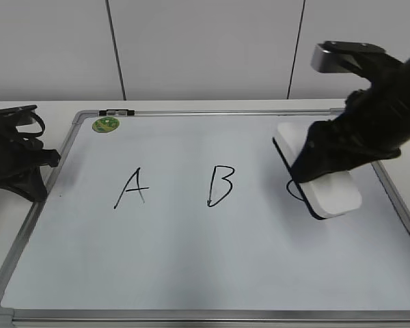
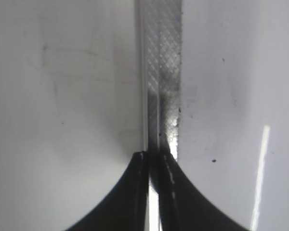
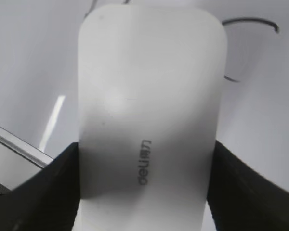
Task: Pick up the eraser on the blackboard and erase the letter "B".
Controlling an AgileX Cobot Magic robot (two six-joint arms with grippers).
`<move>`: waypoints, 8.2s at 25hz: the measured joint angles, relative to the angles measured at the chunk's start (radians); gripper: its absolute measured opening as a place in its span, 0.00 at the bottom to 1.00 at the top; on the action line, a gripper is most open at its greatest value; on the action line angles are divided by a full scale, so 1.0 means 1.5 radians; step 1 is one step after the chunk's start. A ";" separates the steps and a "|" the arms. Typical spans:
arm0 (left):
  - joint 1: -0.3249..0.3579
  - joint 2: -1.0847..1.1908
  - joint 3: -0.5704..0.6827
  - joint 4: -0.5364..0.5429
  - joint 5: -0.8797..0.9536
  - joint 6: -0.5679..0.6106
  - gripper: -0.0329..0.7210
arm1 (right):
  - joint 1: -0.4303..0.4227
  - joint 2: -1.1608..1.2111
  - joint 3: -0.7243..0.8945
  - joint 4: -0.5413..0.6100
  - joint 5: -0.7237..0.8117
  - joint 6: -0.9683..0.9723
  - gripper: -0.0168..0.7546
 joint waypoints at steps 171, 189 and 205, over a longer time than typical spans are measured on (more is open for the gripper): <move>0.000 0.000 -0.002 0.007 0.008 0.000 0.06 | -0.189 0.277 -0.111 -0.261 -0.087 0.211 0.73; 0.000 0.000 -0.002 0.007 0.008 0.000 0.06 | -0.190 0.300 -0.173 -0.223 -0.080 0.211 0.86; 0.000 0.015 -0.198 0.017 0.205 0.003 0.52 | -0.190 0.296 -0.405 -0.213 0.183 0.172 0.76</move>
